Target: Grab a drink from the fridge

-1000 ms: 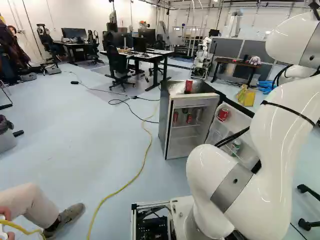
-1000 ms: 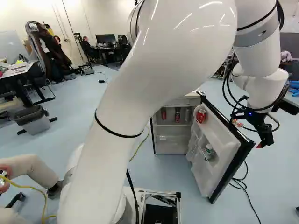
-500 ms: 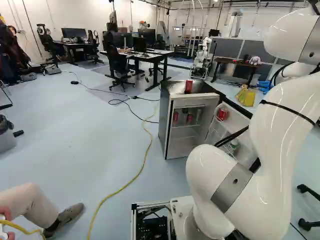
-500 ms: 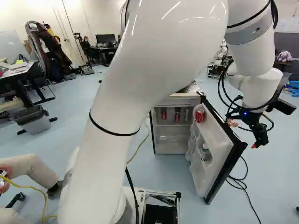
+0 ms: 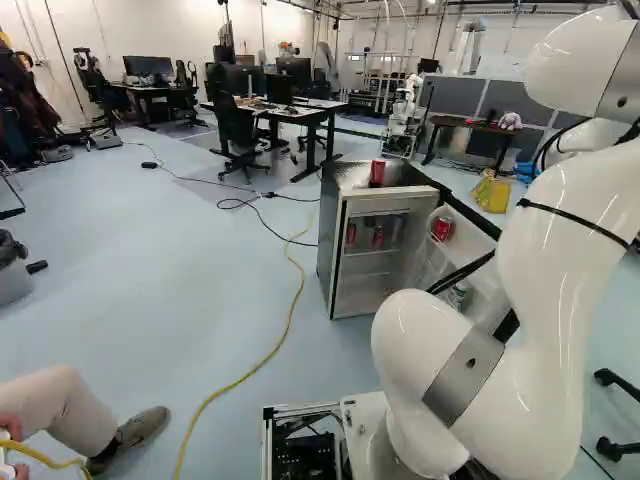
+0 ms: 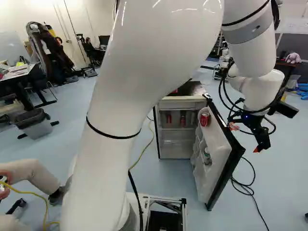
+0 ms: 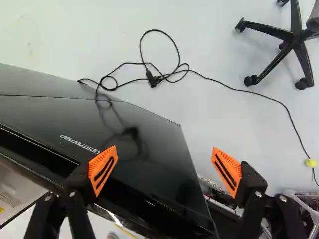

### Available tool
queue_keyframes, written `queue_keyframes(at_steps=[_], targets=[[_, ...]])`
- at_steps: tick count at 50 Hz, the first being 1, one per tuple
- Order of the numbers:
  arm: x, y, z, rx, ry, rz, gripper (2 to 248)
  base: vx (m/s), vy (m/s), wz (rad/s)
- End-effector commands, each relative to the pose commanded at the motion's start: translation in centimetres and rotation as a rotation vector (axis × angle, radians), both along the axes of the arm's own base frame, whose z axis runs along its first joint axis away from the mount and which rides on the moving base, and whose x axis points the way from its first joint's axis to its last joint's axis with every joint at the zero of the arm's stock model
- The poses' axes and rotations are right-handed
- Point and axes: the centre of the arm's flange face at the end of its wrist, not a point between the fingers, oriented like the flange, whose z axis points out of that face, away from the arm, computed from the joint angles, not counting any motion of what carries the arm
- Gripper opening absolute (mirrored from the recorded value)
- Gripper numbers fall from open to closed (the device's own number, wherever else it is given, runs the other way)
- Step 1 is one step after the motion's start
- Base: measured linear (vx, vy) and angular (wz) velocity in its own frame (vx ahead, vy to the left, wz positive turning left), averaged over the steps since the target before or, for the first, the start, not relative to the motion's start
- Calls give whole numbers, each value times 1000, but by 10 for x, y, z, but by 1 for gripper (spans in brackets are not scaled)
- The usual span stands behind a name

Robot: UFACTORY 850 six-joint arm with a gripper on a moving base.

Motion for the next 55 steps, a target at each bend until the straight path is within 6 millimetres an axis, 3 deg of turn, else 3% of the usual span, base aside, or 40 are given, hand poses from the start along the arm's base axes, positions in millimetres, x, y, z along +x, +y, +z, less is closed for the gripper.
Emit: queue_keyframes(at_steps=[55], targets=[[4,68,1,39,25,69,247,0,0,0]])
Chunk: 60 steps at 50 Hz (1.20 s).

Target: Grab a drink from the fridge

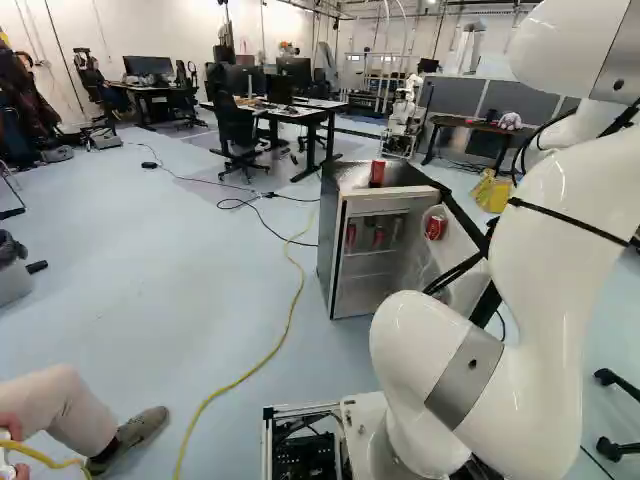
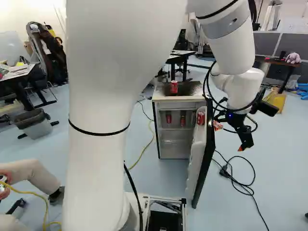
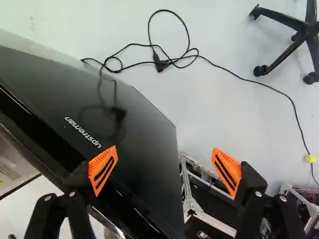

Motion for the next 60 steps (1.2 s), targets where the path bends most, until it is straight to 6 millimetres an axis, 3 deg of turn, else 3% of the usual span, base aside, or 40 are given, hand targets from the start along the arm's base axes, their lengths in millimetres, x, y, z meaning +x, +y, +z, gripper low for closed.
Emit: queue_keyframes(at_steps=[60], targets=[[0,102,-1,41,32,121,247,0,0,0]])
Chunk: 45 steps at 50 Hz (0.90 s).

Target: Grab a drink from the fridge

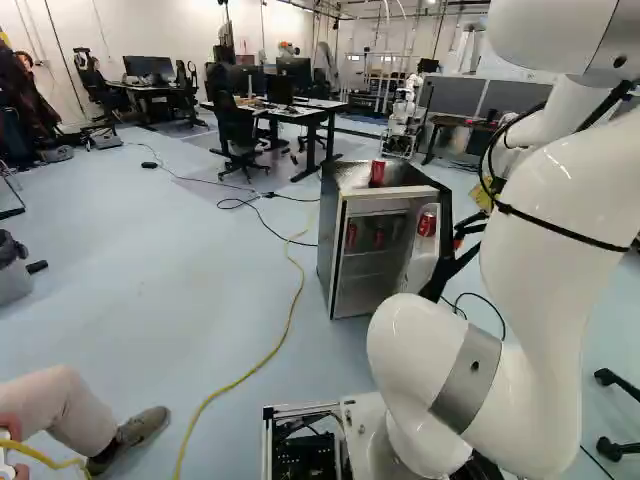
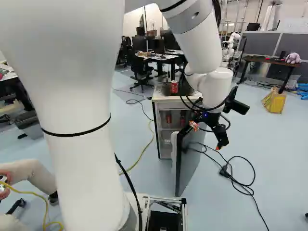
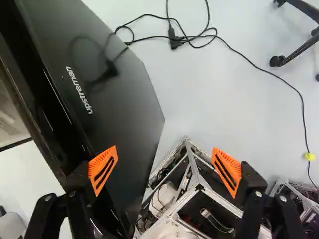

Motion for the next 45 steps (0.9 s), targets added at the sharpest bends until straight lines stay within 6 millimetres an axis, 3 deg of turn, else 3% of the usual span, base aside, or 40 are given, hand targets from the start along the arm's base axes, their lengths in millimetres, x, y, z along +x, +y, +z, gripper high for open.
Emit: queue_keyframes(at_steps=[45], targets=[[1,81,-2,17,17,130,247,0,0,0]])
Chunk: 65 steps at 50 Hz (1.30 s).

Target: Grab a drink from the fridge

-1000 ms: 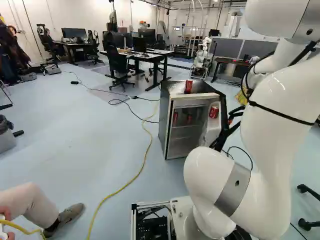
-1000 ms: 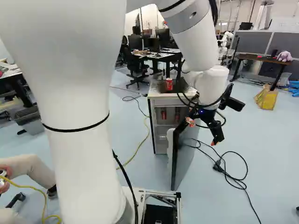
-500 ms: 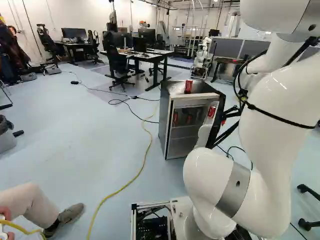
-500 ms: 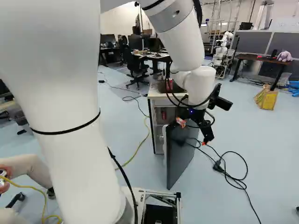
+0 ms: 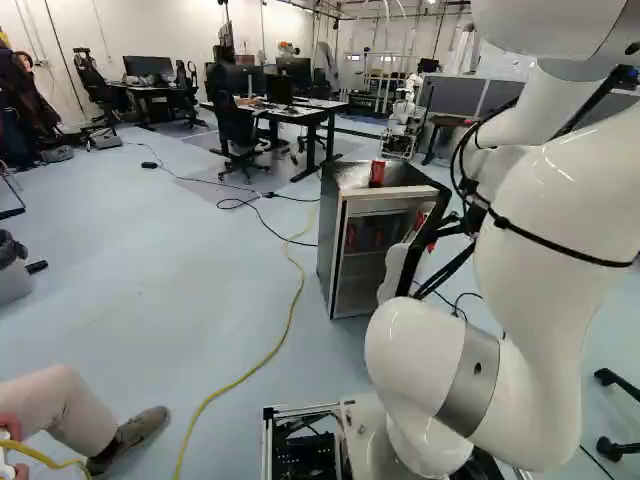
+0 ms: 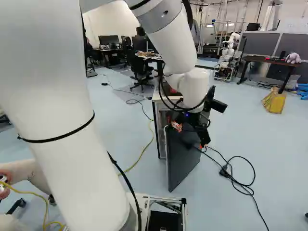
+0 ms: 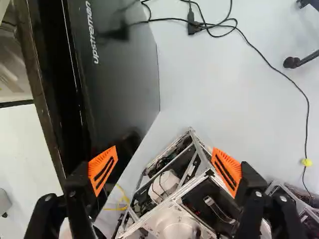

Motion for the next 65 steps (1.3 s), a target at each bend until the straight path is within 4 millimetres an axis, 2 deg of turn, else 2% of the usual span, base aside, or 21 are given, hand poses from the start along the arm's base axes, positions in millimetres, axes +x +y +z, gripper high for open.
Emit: queue_keyframes(at_steps=[26,43,65], targets=[[9,46,-1,3,4,101,247,0,0,0],[28,70,-1,3,4,177,247,0,0,0],[57,92,0,1,1,257,247,0,0,0]])
